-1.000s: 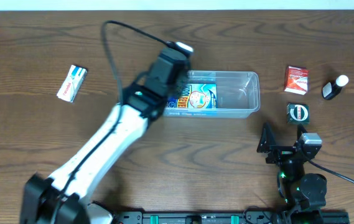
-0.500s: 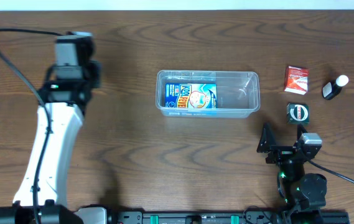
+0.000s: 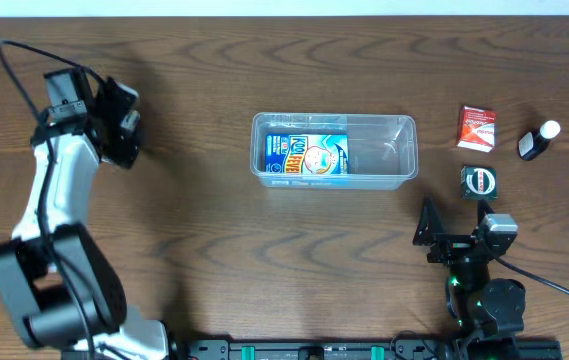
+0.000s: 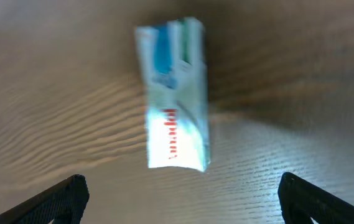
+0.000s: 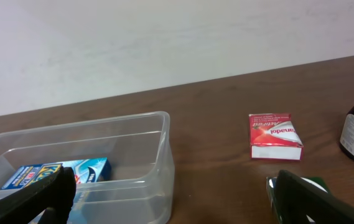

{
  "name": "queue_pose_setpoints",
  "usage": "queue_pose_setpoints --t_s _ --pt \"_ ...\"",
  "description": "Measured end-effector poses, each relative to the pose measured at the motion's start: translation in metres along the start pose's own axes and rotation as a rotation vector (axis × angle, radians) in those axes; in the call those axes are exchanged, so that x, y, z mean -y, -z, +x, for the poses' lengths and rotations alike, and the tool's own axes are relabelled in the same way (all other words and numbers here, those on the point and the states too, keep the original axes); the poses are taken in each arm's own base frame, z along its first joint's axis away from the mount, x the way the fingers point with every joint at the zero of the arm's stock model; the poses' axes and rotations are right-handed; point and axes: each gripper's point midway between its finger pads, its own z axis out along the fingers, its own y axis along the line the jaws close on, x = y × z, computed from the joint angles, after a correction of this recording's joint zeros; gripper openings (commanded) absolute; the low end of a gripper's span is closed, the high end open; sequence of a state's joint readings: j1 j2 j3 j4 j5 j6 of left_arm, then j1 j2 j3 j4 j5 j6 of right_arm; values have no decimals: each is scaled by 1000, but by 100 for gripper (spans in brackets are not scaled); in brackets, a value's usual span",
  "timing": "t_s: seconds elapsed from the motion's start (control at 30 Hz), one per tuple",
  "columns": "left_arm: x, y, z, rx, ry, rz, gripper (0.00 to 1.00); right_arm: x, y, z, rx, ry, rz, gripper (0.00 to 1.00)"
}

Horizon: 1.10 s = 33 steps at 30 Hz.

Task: Pack container
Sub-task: 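Move the left gripper to the white Panadol box and grasp it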

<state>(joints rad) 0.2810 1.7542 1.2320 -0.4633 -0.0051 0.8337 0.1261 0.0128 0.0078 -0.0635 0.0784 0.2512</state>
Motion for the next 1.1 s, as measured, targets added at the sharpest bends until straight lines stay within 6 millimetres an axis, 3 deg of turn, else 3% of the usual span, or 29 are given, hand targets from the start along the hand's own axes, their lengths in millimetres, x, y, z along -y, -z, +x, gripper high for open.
queue_pose_setpoints --t_s 0.17,0.4,0.8,1.1 --pt "8 -27 15 0 -44 97 98 0 0 0 0 0 0 99" --pt "-7 -44 21 101 16 146 98 0 0 0 0 0 0 99" --pt "-7 -88 12 181 128 165 98 0 0 0 0 0 0 99" --pt "-18 -88 0 233 155 126 98 0 0 0 0 0 0 99"
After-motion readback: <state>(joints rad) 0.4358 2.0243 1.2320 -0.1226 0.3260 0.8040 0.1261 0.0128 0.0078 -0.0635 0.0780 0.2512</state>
